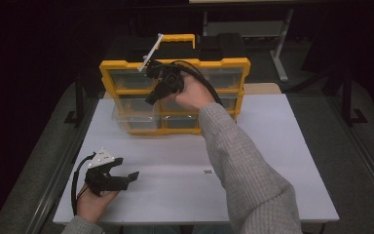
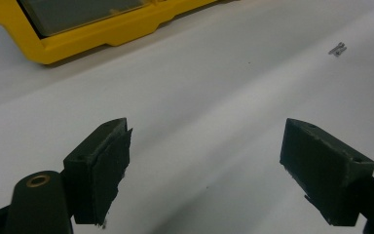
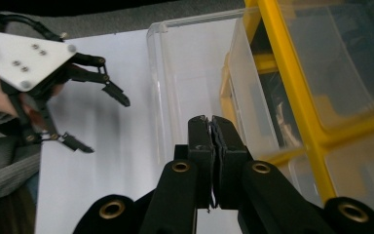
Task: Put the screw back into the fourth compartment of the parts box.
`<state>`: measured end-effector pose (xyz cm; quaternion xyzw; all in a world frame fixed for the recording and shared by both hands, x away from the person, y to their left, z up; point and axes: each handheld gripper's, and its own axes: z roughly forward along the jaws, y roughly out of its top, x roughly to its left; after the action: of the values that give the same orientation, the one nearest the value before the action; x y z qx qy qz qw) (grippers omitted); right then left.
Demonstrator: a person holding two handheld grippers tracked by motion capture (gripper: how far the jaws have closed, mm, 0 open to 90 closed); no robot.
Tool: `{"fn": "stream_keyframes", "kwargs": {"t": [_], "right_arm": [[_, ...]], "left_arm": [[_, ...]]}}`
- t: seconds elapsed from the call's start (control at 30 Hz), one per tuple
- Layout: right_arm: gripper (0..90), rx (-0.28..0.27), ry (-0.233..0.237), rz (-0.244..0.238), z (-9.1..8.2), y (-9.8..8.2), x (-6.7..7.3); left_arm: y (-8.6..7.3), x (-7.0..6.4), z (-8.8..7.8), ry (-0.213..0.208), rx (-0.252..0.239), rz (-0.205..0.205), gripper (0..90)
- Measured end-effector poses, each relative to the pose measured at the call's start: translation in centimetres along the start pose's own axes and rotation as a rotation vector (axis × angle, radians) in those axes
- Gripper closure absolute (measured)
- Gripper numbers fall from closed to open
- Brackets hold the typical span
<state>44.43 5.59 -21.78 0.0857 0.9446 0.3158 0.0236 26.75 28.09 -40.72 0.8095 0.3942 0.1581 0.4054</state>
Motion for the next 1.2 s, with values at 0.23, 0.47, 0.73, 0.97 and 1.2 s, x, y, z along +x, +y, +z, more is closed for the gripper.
{"fn": "stream_keyframes", "kwargs": {"t": [0.23, 0.47, 0.73, 0.97, 1.2], "right_arm": [[86.5, 0.025, 0.013, 0.001, 2.8, 1.1, -0.1], [85.1, 0.024, 0.027, 0.032, 4.2, 0.7, -0.6], [81.9, 0.002, 0.033, 0.026, 2.9, 0.4, -0.3], [77.9, -0.054, 0.032, 0.013, 0.0, -1.4, 0.5], [72.7, -0.092, 0.041, 0.032, -2.4, -5.4, 1.3]], "left_arm": [[0.0, -0.1, 0.0, 0.0, -0.003, 0.001, 17.9], [0.1, -0.1, -0.1, -0.001, -0.007, 0.003, 17.9], [0.1, -0.1, -0.1, 0.001, -0.006, 0.002, 17.9], [0.0, 0.0, 0.0, 0.003, -0.001, 0.008, 17.9], [0.0, 0.0, 0.2, 0.009, 0.0, -0.001, 17.9]]}}
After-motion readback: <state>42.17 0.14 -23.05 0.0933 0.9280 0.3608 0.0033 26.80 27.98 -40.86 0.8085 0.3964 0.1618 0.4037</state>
